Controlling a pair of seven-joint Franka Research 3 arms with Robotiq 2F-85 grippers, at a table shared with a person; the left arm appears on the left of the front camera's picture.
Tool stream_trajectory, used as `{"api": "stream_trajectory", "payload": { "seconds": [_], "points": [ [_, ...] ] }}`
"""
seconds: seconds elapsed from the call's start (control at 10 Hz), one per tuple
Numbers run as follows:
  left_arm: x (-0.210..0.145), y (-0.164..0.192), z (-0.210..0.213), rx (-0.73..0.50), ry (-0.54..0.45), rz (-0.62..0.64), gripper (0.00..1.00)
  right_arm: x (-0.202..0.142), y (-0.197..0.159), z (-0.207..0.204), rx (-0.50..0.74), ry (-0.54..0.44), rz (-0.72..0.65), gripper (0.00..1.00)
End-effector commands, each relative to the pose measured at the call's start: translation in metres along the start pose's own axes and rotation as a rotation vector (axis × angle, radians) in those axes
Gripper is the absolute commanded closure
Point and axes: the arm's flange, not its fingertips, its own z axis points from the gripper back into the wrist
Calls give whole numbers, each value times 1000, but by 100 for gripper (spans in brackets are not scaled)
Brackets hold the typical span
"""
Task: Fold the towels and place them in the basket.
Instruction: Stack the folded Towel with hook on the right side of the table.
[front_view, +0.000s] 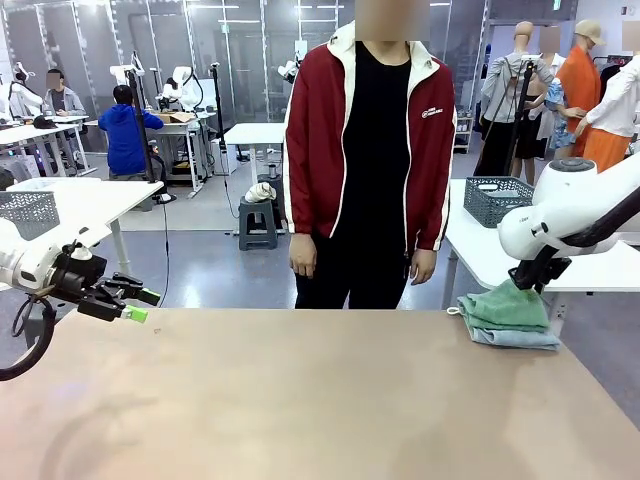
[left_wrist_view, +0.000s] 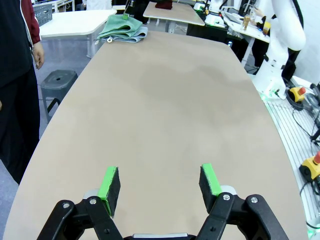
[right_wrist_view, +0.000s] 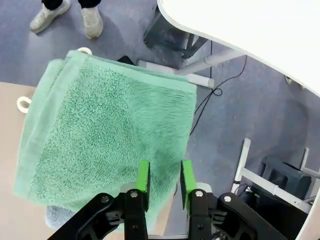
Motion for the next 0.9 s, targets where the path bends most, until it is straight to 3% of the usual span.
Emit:
{"api": "stream_trajectory", "payload": {
  "seconds": [0.0,0.1,0.2,0.4,0.7,0.8],
  "points": [
    [1,2,1,-16,-2,-8,19,-3,-8,25,21,1,19,53],
    [1,2,1,-16,-2,-8,19,-6,-12,44,4,-16,14,15],
    [1,2,1,-16,-2,-8,19,-8,-16,71,-1,-35,4,15],
    [1,2,1,-16,-2,-8,19,-23,-14,164,29,-88,-55,15],
    [1,2,1,-16,-2,-8,19,-75,-1,323,66,-153,-99,15],
    [1,2,1,-16,-2,-8,19,-92,3,354,99,-142,-96,15]
  ]
}}
